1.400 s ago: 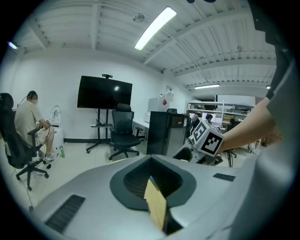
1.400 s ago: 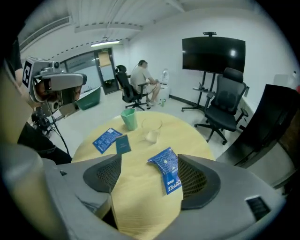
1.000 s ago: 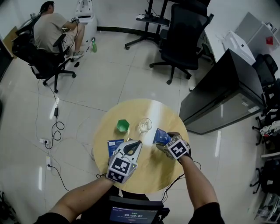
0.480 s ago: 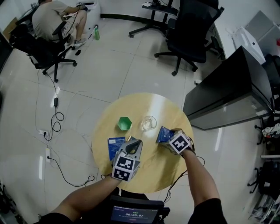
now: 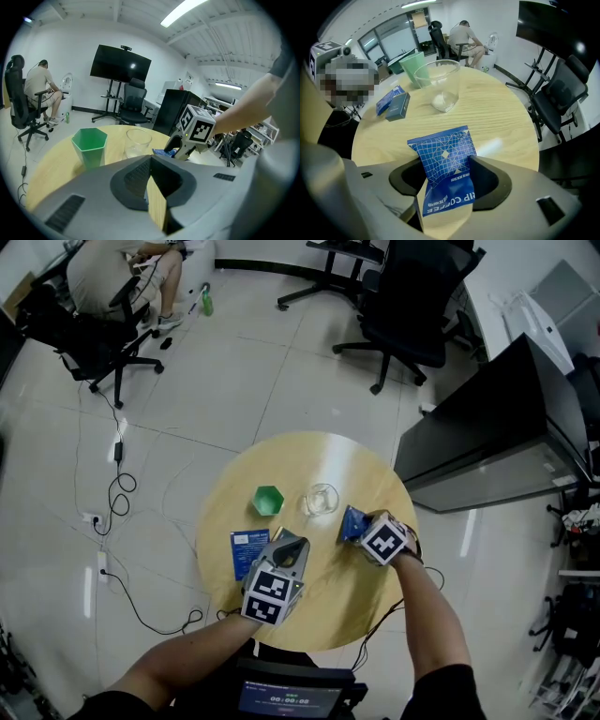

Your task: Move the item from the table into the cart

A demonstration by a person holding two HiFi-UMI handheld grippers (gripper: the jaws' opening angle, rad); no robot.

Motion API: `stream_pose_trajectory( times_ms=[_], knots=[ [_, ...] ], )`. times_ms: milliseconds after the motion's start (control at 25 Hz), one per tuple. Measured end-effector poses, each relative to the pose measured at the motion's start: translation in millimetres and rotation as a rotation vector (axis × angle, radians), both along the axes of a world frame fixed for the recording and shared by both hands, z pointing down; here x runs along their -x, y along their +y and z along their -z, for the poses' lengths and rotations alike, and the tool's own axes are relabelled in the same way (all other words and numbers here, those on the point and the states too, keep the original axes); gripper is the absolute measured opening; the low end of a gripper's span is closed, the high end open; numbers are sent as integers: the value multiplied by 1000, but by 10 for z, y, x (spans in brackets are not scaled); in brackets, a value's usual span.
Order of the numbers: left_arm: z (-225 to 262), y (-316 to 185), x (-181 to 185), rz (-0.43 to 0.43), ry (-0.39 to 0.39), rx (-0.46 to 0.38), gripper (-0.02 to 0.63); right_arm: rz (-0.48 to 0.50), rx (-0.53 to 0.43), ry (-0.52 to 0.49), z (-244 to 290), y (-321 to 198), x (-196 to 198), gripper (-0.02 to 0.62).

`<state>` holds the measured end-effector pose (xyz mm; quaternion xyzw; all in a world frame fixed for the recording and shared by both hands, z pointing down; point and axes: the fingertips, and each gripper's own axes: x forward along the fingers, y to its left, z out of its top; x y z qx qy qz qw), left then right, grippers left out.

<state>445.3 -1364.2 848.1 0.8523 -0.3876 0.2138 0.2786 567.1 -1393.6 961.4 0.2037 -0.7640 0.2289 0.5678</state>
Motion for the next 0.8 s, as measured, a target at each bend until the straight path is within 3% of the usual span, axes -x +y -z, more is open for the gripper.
stream_pose_trajectory(
  times_ms=[200, 280, 600, 800],
  knots=[
    [69, 85, 41, -16, 3, -6, 17, -30, -20, -37, 102, 27, 66, 112],
    [97, 113, 122, -18, 2, -14, 17, -80, -33, -58, 125, 16, 87, 84],
    [391, 376, 343, 5, 1, -32, 17, -246, -92, -115, 405, 271, 54, 49],
    [1083, 630, 365, -27, 14, -124, 17, -455, -203, -320, 1207, 600, 166, 48]
  ],
)
